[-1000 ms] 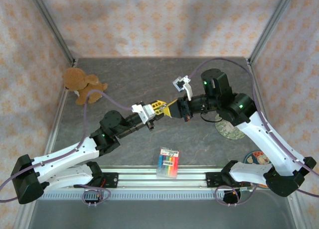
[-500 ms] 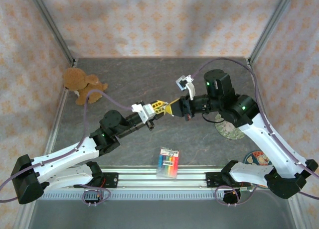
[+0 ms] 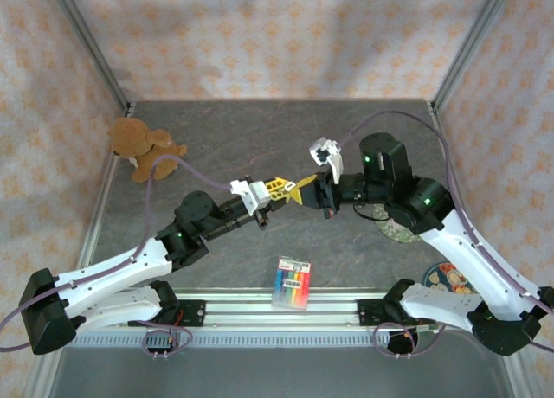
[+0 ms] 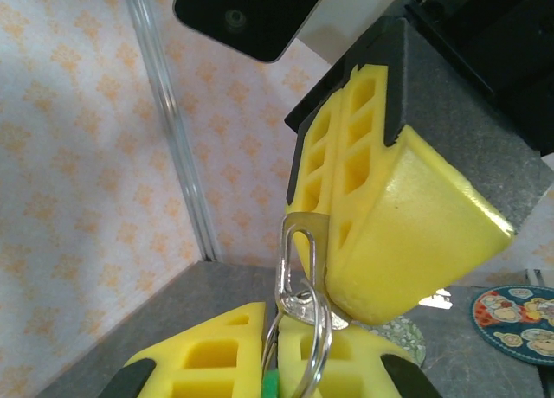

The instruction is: Remove the keys from the keyring

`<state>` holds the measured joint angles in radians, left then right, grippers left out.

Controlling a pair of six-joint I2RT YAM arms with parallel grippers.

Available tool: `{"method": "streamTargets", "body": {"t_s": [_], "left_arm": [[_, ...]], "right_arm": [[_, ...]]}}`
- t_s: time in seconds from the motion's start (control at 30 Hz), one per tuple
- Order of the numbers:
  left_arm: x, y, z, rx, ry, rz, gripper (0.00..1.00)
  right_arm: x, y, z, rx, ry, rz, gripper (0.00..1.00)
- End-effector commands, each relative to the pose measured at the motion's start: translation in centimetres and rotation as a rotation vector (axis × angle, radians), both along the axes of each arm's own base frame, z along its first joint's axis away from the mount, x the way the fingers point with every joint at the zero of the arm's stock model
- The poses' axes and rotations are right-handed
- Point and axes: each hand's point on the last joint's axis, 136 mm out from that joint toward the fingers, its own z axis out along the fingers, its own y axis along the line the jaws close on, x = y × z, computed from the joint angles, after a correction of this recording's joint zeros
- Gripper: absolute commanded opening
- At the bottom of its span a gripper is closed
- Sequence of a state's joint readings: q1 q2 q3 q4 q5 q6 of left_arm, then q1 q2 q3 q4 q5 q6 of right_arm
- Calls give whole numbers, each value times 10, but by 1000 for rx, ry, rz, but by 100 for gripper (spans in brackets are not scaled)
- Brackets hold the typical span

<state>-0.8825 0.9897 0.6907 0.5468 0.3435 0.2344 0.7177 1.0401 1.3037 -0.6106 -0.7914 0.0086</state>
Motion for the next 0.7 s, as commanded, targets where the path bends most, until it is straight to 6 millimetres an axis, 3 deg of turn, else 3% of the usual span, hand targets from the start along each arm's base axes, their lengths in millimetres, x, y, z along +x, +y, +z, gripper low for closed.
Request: {"method": "streamTargets", "body": {"t_s": [0.0,0.37,0.67], "left_arm": [[-8,5,30,-74,-17,-25,0],[-8,-1,35,-84,36,-60,0],[-8,-7,39,-92,69,-85,0]], "right_arm": [[7,-12,15,26,-170,-57,0],[-2,-26,5,-13,-308,-47,0],[-12,-24,-9,-85,-387,-1,0]]}}
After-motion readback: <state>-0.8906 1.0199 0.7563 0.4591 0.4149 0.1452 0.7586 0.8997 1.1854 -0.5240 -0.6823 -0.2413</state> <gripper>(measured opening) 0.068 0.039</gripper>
